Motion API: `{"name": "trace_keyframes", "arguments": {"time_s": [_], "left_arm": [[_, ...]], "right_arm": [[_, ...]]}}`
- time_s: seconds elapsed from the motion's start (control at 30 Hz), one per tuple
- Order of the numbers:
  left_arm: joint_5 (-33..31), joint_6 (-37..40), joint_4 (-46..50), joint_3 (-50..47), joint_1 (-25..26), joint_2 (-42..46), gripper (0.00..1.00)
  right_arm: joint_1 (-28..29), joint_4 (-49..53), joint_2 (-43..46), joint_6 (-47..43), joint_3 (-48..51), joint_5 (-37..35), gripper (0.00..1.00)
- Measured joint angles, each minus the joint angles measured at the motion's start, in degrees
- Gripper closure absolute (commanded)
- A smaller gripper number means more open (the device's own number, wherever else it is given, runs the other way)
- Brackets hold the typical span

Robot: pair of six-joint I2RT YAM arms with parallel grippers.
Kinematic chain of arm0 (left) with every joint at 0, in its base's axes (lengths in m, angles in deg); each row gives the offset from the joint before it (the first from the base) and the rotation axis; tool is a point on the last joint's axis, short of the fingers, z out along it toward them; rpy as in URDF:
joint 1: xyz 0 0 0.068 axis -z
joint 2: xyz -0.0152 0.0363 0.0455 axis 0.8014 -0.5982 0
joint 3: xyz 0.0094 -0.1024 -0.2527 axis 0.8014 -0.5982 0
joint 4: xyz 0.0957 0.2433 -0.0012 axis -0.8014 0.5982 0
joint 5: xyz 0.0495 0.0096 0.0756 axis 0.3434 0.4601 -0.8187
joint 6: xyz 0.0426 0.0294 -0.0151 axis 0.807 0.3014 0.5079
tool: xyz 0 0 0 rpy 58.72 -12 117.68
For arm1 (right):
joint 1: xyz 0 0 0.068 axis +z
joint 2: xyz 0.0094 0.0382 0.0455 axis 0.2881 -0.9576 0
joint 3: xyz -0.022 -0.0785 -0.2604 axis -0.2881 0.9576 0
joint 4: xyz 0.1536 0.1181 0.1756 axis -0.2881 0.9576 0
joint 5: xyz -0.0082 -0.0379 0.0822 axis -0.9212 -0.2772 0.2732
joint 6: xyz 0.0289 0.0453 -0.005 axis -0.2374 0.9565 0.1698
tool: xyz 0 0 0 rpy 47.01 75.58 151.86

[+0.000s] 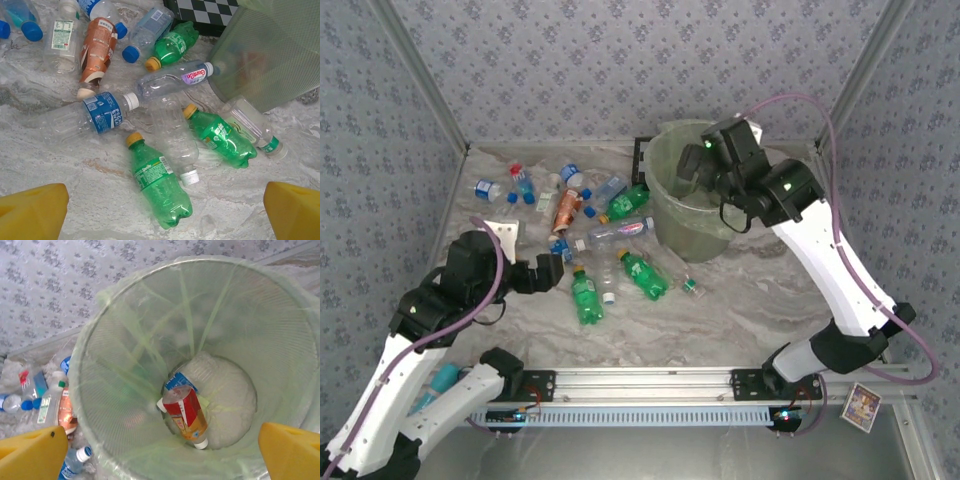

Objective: Put the plastic bottles in the bin

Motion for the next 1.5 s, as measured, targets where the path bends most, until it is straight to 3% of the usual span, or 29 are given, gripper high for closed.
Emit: {"name": "trace_keyframes", "arguments": {"time_s": [0.3, 0.6, 0.7, 0.87, 1.23, 1.5], "left_arm": [[-0.6, -4.7, -1.5, -1.8, 0.0, 0.4, 0.0], [-5.1, -8.6, -1.2, -3.4, 0.0, 6.6, 0.0], [-6.2, -9.6, -0.3, -3.4, 0.0, 7.3, 0.0], [-7.6, -11.1, 2.0, -3.4, 0.0, 9.5, 0.0], [-9.3, -12.5, 6.6, -3.4, 0.0, 12.6, 0.0], [-9.3, -12.5, 6.7, -3.4, 0.0, 12.6, 0.0]], "right_arm": [[12.9, -1.3, -3.1, -6.7, 1.5, -5.1, 0.0], [22.7, 1.3, -19.3, -16.3, -6.3, -8.9, 0.0], [23.3, 2.4, -23.9, -16.8, -7.8, -7.8, 0.04], [22.7, 3.4, -28.5, -13.9, -7.6, -3.2, 0.21], [21.7, -1.3, -35.3, -5.4, -2.1, 8.0, 0.33], [20.9, -4.9, -38.1, -0.7, 0.3, 10.9, 0.34]]}}
